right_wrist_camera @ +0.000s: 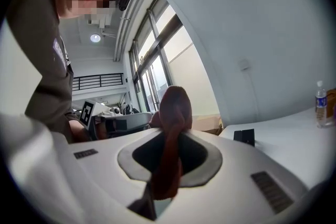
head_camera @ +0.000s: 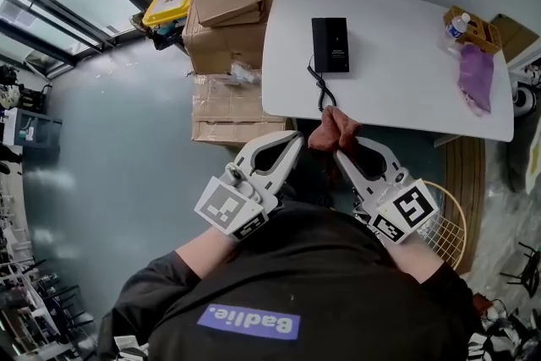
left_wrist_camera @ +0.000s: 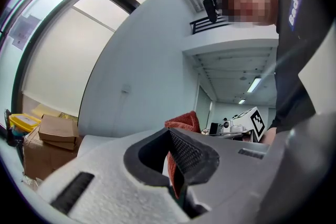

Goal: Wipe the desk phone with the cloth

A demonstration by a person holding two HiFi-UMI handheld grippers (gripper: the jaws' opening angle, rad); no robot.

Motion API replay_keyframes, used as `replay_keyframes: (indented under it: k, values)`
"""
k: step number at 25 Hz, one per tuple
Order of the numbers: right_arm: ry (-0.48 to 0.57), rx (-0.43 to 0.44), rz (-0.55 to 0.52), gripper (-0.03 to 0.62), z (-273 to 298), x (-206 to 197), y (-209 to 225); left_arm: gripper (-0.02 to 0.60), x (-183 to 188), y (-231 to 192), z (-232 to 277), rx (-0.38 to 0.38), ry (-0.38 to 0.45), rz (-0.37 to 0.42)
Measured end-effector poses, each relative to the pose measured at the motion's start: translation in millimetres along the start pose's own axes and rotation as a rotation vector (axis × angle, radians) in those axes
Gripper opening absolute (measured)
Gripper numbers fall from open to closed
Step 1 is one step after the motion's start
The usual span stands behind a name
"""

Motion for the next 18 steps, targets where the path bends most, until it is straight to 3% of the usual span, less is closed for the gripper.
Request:
replay_keyframes:
  k: [13, 18]
  values:
    - [-0.067, -0.123, -0.048, 0.071, 103, -4, 60, 0.000, 20, -106, 60, -0.149, 0.032, -0.075]
    - [-0.099, -0.164, -0.080, 0.071, 118, -10, 99, 0.000, 8, -129, 81, -0.157, 0.025, -0.116]
Point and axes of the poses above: the fingertips, and each gripper's own axes: z forward along the fingers, y to its right, x out of its top, the point moved 1 cm from there along -z, backward along the fingers, and after that the axes turned 15 degrees about y, right-handed, at the moved point
